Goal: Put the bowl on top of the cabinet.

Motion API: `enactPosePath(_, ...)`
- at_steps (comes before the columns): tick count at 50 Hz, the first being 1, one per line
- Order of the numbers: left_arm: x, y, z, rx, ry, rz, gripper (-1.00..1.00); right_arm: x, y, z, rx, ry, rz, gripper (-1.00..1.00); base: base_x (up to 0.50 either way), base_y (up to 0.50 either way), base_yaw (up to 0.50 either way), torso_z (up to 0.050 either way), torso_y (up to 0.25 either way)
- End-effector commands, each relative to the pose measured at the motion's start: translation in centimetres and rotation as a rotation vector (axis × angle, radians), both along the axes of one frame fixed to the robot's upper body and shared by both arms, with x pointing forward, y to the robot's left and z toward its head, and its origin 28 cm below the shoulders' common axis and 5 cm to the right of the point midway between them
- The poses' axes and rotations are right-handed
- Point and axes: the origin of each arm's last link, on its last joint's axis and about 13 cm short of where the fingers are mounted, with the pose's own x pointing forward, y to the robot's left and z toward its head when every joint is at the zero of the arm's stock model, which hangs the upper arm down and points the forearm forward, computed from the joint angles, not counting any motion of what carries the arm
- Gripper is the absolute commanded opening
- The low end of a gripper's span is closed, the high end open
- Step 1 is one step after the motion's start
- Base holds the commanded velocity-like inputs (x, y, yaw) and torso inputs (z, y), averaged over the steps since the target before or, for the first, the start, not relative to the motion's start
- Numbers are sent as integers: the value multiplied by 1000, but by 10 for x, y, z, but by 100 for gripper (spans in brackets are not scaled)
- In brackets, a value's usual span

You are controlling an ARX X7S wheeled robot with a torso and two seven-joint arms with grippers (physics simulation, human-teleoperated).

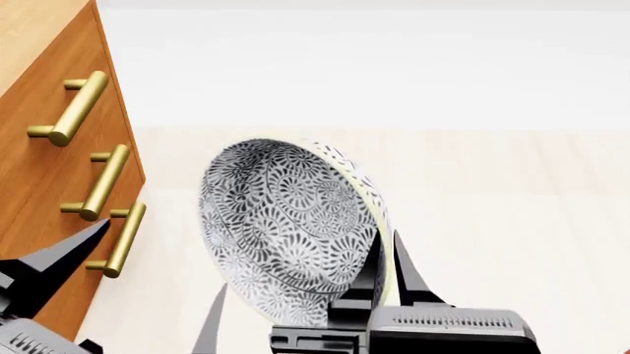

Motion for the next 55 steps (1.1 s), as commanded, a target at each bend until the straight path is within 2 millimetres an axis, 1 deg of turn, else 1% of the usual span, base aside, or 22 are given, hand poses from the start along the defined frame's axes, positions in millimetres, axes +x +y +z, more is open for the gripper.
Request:
enactPosePath(1, 4, -2, 4, -14, -16, -12, 100, 0, -1, 4, -6, -66, -6, -100, 0, 0, 0, 0, 0)
enactPosePath(8, 9, -1, 4, -14, -8, -4, 100, -1, -3, 5, -9, -79, -4, -100, 0, 0, 0, 0, 0)
enactPosePath(16, 15, 2, 4, -26, 29, -11, 100, -3, -3, 1, -23, -105, -9, -100, 0, 0, 0, 0, 0)
enactPosePath(22, 20, 4, 3, -44, 54, -12, 100, -5, -2, -1, -28, -120, 22, -100, 0, 0, 0, 0, 0)
enactPosePath(26, 21, 3, 2, -50, 67, -17, 100, -7, 0, -4, -29, -129, 39, -100, 0, 0, 0, 4, 0)
enactPosePath(27, 21, 3, 2, -50, 70, -22, 100, -8, 1, -5, -32, -133, 77, -100, 0, 0, 0, 0, 10)
enactPosePath(40, 20, 2, 3, -57, 73, -27, 100, -12, 3, -9, -50, -144, 123, -100, 0, 0, 0, 0, 0)
enactPosePath(55, 25, 8, 1, -60, 77, 0, 100, -14, -1, -12, -51, -147, 127, -100, 0, 0, 0, 0, 1)
